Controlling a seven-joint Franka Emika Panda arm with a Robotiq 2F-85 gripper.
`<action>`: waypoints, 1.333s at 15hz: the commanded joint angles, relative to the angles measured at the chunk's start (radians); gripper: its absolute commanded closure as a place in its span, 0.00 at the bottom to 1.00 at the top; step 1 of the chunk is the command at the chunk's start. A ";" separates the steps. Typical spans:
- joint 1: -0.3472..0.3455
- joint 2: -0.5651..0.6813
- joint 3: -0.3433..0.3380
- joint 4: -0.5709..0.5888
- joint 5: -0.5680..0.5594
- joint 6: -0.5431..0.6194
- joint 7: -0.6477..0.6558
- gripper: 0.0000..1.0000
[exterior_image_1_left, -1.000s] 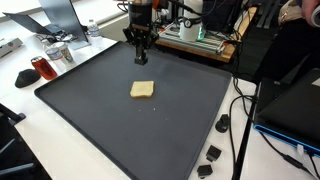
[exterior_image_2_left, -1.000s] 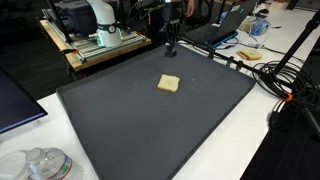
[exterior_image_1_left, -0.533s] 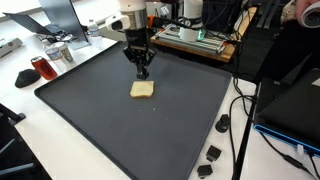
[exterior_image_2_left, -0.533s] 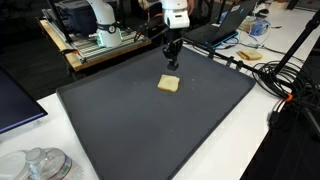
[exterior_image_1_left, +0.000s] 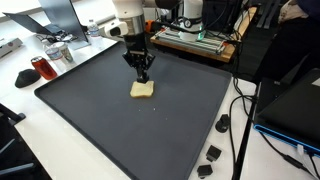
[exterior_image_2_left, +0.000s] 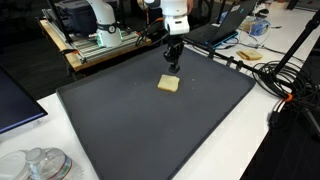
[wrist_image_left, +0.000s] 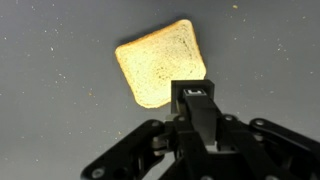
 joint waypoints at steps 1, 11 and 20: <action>0.004 0.034 -0.010 0.017 -0.004 -0.006 0.021 0.95; 0.018 0.111 -0.042 0.062 -0.028 -0.033 0.108 0.95; 0.039 0.171 -0.064 0.151 -0.062 -0.114 0.175 0.95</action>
